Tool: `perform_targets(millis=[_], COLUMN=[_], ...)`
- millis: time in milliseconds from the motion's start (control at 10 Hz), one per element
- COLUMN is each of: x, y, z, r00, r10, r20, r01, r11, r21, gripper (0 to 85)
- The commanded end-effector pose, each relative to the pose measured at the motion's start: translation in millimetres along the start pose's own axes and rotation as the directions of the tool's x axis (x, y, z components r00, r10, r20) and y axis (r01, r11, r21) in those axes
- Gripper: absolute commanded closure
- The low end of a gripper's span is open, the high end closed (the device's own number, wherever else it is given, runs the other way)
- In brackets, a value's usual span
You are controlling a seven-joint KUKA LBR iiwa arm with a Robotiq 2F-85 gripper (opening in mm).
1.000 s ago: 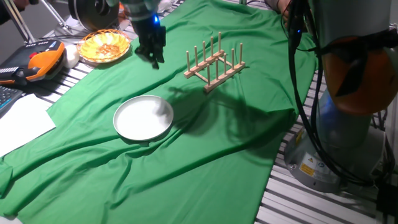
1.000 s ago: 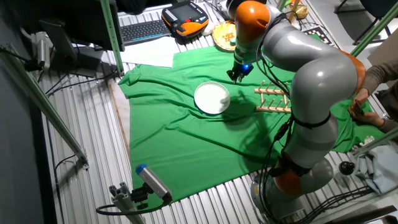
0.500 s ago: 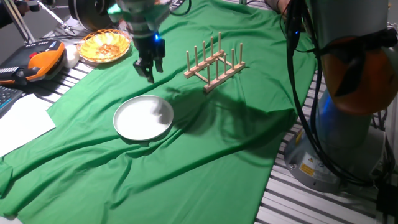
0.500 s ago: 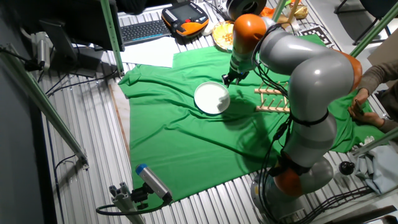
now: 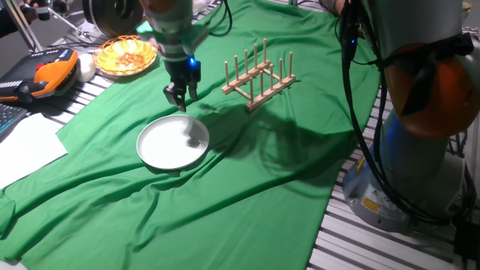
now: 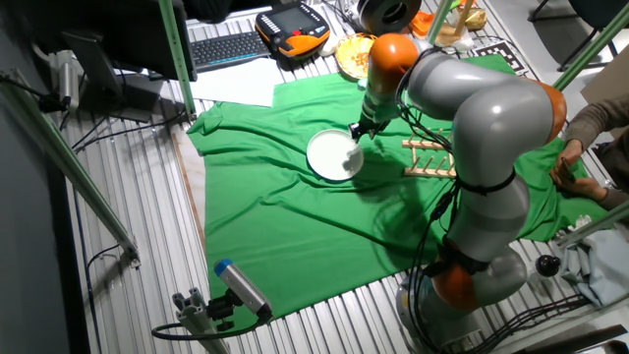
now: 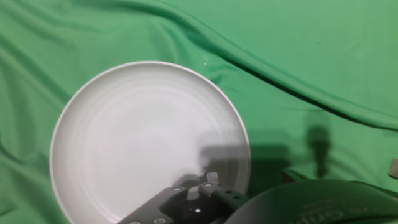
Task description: Put the dish on the dish rack
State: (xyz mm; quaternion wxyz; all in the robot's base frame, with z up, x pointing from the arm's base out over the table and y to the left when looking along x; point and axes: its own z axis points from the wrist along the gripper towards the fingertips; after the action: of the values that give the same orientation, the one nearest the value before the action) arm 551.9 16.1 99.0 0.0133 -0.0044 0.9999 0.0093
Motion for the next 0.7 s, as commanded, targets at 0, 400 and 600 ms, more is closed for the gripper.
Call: perform_targets(millis=[0, 400, 600], x=[-1.3, -0.1, -0.1], y=[-0.7, -3.8, -7.8], z=[11.4, 30.8, 41.2], r00=[1.000, 1.000, 0.999], r10=[-0.002, -0.008, -0.014], r20=[0.005, 0.028, 0.043], r01=[0.002, 0.008, 0.015], r11=[1.000, 1.000, 0.999], r21=[-0.006, -0.015, -0.029], gripper=[17.0, 17.0, 34.0])
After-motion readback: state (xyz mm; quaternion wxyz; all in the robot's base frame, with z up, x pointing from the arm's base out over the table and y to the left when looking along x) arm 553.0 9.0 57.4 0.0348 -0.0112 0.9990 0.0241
